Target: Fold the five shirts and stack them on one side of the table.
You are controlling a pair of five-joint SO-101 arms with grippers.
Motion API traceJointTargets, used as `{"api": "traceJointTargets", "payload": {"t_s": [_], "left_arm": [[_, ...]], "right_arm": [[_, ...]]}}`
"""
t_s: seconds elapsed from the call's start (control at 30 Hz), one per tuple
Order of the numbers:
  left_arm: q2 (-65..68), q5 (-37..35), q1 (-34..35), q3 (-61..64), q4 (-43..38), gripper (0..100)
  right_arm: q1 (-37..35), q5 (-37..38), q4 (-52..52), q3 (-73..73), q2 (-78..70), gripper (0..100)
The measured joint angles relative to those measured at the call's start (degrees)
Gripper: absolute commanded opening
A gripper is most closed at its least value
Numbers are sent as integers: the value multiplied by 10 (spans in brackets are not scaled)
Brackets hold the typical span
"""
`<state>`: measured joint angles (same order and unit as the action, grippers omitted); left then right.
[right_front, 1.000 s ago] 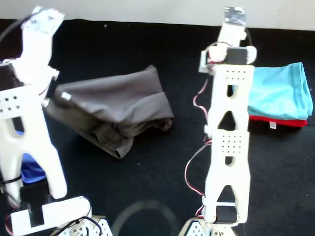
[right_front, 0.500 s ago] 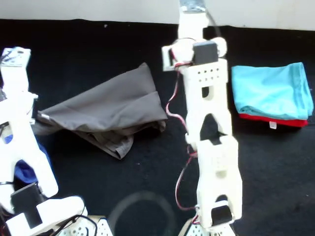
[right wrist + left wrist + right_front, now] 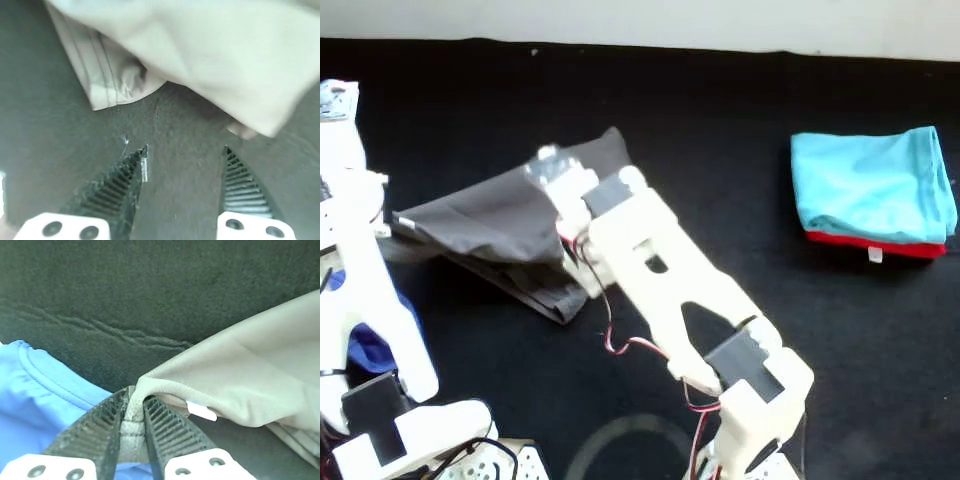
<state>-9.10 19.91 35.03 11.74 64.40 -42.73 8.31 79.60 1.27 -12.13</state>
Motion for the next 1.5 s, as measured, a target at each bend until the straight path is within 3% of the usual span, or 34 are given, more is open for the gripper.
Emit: {"api": "traceJointTargets", "payload": {"t_s": [0.1,0.27,0.57,1.03,1.27,1.5], "left_arm": [[0,-20,-3,0,0,10],[0,-31,-4,0,0,10],[0,-33,-6,0,0,10],[0,-33,-6,0,0,10],[0,-33,-6,0,0,10],[0,-33,-6,0,0,10]], "right_arm": [[0,0,-93,-78,0,216],[31,0,-216,-88,-46,215],[141,0,-270,108,-207,216],[142,0,58,434,-222,297],[76,33,187,449,-225,296],[-27,84,198,391,-224,296]]}}
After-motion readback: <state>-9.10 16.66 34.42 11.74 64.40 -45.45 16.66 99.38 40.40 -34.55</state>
